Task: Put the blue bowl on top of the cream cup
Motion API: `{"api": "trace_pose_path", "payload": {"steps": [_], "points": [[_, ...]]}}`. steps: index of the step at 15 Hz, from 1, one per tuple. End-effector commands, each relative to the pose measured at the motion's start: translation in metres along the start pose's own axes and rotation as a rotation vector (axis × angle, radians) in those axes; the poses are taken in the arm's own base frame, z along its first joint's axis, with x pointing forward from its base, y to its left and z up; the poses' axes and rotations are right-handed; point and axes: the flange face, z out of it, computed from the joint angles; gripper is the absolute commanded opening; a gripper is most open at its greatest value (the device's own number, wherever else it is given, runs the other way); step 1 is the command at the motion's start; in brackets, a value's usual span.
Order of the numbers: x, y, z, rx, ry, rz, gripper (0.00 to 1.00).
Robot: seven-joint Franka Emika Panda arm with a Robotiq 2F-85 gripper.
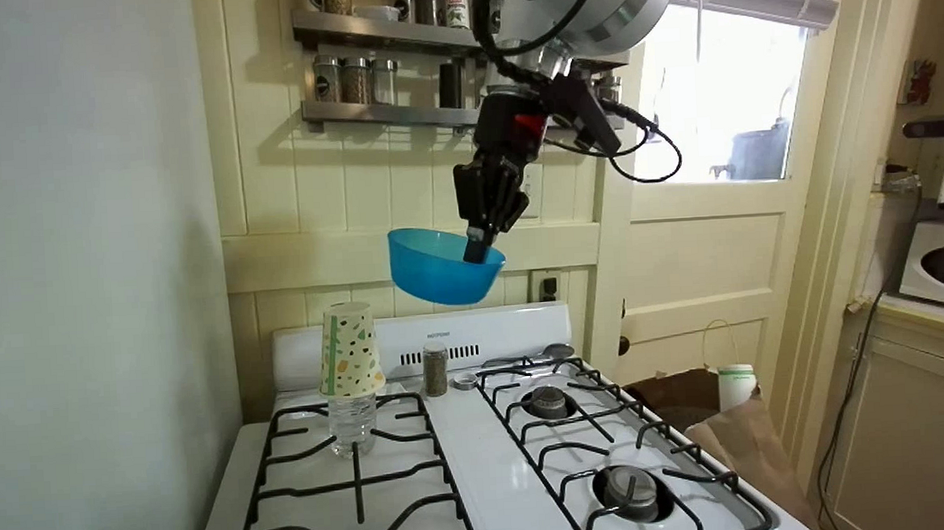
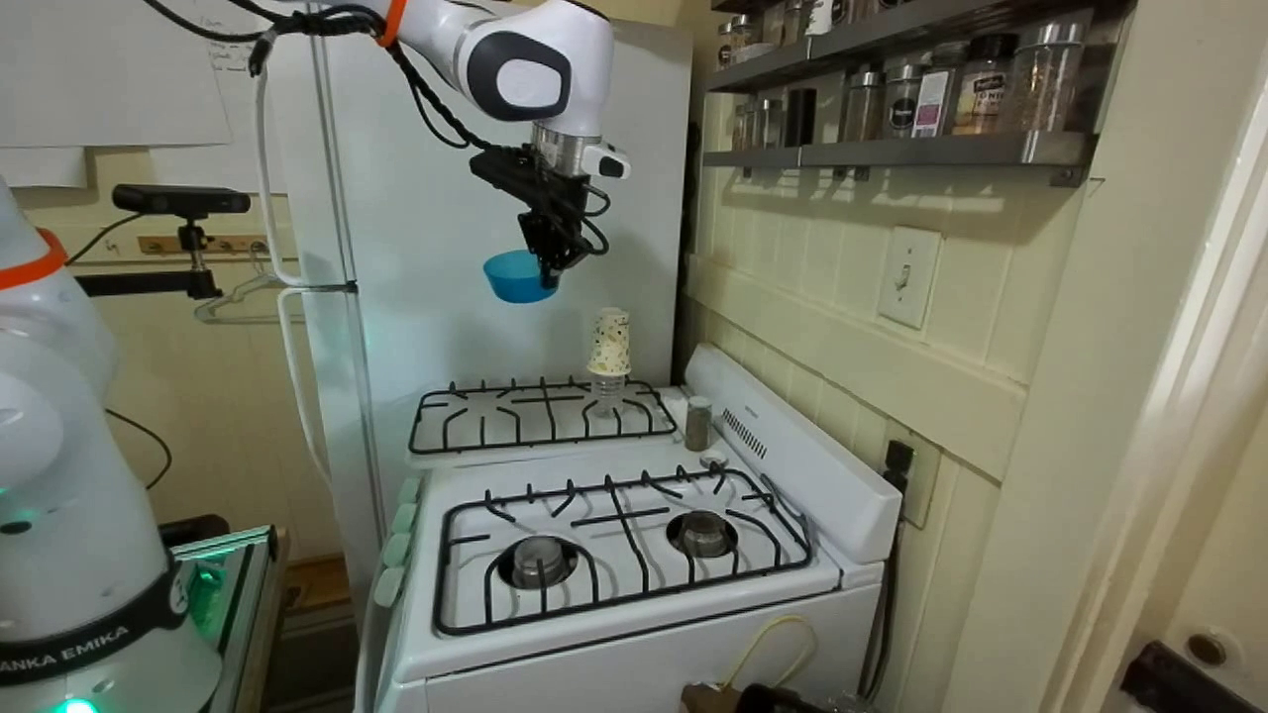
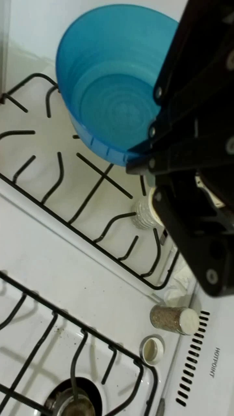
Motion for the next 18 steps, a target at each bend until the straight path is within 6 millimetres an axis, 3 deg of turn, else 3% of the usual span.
{"api": "trace_pose_path", "payload": {"steps": [1,5,6,9,15,18], "points": [[0.038,0.024,-0.016,-0.01,0.097,0.123,0.01],[0.07,0.044,-0.024,0.039,0.135,0.228,0.01],[0.052,0.038,-0.027,0.005,0.134,0.177,0.01],[0.057,0.042,-0.024,0.006,0.132,0.181,0.01],[0.11,0.049,0.004,0.148,0.124,0.294,0.01],[0.124,0.057,0.016,0.162,0.101,0.357,0.01]]}}
